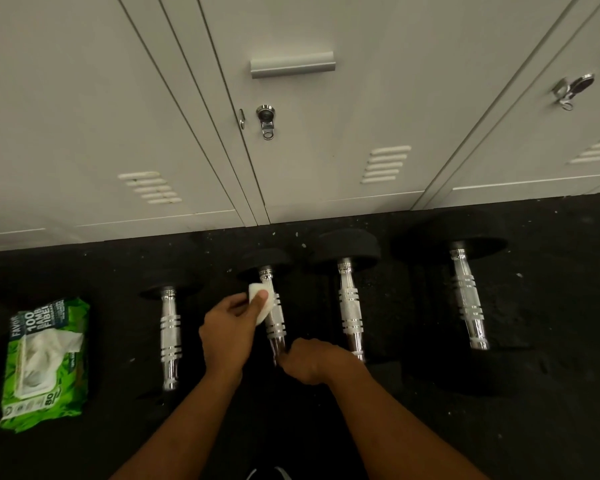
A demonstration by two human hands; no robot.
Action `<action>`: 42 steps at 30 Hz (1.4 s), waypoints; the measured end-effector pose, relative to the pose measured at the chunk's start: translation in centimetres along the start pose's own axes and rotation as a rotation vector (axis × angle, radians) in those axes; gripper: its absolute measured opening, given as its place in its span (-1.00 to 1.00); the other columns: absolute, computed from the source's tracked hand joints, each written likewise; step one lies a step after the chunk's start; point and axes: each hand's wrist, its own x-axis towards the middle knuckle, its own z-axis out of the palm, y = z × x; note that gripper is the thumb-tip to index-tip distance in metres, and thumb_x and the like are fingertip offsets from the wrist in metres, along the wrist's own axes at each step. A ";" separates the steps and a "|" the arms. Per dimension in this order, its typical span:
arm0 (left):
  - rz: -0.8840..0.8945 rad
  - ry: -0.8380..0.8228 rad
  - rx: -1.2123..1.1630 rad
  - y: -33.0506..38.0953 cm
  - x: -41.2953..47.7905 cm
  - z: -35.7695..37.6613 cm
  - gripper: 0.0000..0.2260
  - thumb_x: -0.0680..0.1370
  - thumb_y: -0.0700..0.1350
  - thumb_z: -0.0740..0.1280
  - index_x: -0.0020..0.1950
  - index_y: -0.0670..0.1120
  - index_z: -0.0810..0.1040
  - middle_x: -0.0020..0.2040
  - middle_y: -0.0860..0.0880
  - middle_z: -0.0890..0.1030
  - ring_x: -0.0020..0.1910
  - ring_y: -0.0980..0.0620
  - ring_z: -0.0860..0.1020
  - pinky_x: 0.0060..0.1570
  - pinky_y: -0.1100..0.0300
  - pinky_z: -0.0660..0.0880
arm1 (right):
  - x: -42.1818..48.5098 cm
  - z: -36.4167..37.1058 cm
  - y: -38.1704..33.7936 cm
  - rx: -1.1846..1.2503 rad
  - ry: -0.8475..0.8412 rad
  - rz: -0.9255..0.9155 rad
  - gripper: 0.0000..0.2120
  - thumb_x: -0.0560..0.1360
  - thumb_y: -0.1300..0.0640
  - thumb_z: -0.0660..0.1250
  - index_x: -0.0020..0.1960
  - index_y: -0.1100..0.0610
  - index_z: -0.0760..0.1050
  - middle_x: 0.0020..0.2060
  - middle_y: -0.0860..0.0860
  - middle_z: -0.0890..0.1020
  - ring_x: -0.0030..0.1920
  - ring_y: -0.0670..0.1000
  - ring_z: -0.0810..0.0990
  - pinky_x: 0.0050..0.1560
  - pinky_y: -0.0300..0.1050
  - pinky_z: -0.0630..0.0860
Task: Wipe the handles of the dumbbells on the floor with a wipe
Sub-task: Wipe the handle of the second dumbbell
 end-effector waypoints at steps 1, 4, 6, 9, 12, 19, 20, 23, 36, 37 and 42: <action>0.048 -0.021 0.063 0.6 -0.1 0.0 -0.65 0.52 0.17 0.34 0.14 -0.04 0.62 -0.04 0.00 0.68 -0.06 0.08 0.62 -0.08 0.25 0.53 | 0.0 0.0 0.0 0.001 -0.001 0.000 -0.51 0.59 -0.08 0.09 0.36 0.21 0.39 0.34 0.21 0.47 0.30 0.21 0.48 0.27 -0.01 0.39; 0.234 -0.094 0.233 0.7 -0.9 -0.3 -0.71 0.63 0.09 0.18 0.06 -0.04 0.63 -0.17 0.07 0.62 -0.17 0.17 0.55 -0.28 0.44 0.37 | 0.0 0.0 0.0 0.007 -0.011 0.000 -0.53 0.59 -0.07 0.09 0.35 0.21 0.40 0.31 0.20 0.49 0.28 0.20 0.49 0.24 -0.02 0.41; 0.397 -0.120 0.287 0.0 -1.2 -0.5 -0.79 0.61 -0.02 0.26 0.06 -0.06 0.66 -0.15 0.10 0.63 -0.20 0.22 0.57 -0.24 0.49 0.45 | 0.1 0.0 0.1 0.012 -0.016 -0.003 -0.54 0.58 -0.07 0.09 0.32 0.20 0.42 0.29 0.19 0.51 0.25 0.19 0.51 0.22 -0.02 0.42; 0.667 -0.137 0.469 -1.5 -0.3 -0.8 -0.81 0.54 -0.12 0.38 0.14 -0.09 0.65 0.06 0.03 0.61 -0.05 0.15 0.60 -0.04 0.26 0.58 | 0.2 0.1 0.1 0.011 -0.024 -0.004 -0.56 0.58 -0.05 0.09 0.30 0.21 0.43 0.26 0.19 0.52 0.24 0.18 0.51 0.24 0.01 0.42; 1.007 -0.246 0.702 -1.4 0.9 -1.1 -0.66 0.44 -0.23 0.49 0.21 -0.12 0.61 0.15 -0.07 0.59 0.13 0.00 0.56 0.07 0.13 0.58 | 0.4 0.3 0.1 0.009 -0.036 -0.011 -0.58 0.57 -0.06 0.09 0.23 0.20 0.47 0.12 0.17 0.54 0.14 0.13 0.53 0.18 0.00 0.43; 1.295 -0.457 1.186 -0.1 4.5 -1.8 -0.30 0.22 -0.29 0.58 0.34 -0.09 0.52 0.34 -0.07 0.53 0.36 -0.03 0.46 0.32 0.08 0.32 | 0.0 0.0 0.0 -0.003 -0.019 -0.006 -0.53 0.60 -0.07 0.06 0.34 0.22 0.40 0.31 0.20 0.49 0.28 0.19 0.48 0.26 0.02 0.38; 1.320 -0.471 1.238 0.5 4.7 -1.6 -0.33 0.26 -0.27 0.57 0.35 -0.09 0.50 0.35 -0.07 0.53 0.36 -0.03 0.45 0.34 0.08 0.27 | 0.0 0.0 -0.1 -0.007 -0.021 -0.005 -0.53 0.60 -0.06 0.07 0.34 0.22 0.40 0.32 0.20 0.48 0.29 0.20 0.48 0.27 0.02 0.38; 1.425 -0.516 1.410 1.8 5.3 -0.6 -0.48 0.54 -0.22 0.32 0.49 -0.13 0.31 0.49 -0.13 0.33 0.50 -0.07 0.23 0.45 0.09 0.02 | -0.2 0.0 -0.2 0.002 -0.040 -0.002 -0.54 0.61 -0.04 0.07 0.36 0.23 0.38 0.33 0.20 0.47 0.29 0.20 0.47 0.27 0.02 0.38; 1.564 -0.824 1.234 -0.3 2.5 -0.5 -0.80 0.37 -0.03 0.49 -0.03 0.00 0.70 -0.05 0.04 0.70 0.04 0.10 0.64 0.23 0.17 0.47 | 0.1 0.4 -0.6 -0.113 -0.044 -0.001 -0.55 0.60 0.01 0.00 0.37 0.20 0.37 0.36 0.16 0.44 0.32 0.16 0.41 0.45 0.25 0.16; 1.562 -0.840 1.205 -0.6 2.2 -0.6 -0.79 0.35 -0.03 0.51 -0.04 0.01 0.71 -0.06 0.06 0.70 0.02 0.11 0.64 0.22 0.18 0.47 | 0.2 0.5 -0.7 -0.145 -0.035 0.015 -0.54 0.60 0.00 -0.01 0.39 0.18 0.35 0.38 0.14 0.42 0.38 0.17 0.37 0.46 0.30 0.07; 1.531 -0.895 1.179 0.0 2.8 -1.3 -0.72 0.37 -0.11 0.50 0.07 -0.04 0.68 0.05 0.02 0.68 0.09 0.11 0.62 0.28 0.22 0.38 | -0.2 0.8 -0.8 -0.237 0.039 0.058 -0.50 0.58 -0.08 -0.04 0.45 0.08 0.30 0.44 0.07 0.38 0.46 0.17 0.28 0.46 0.36 -0.10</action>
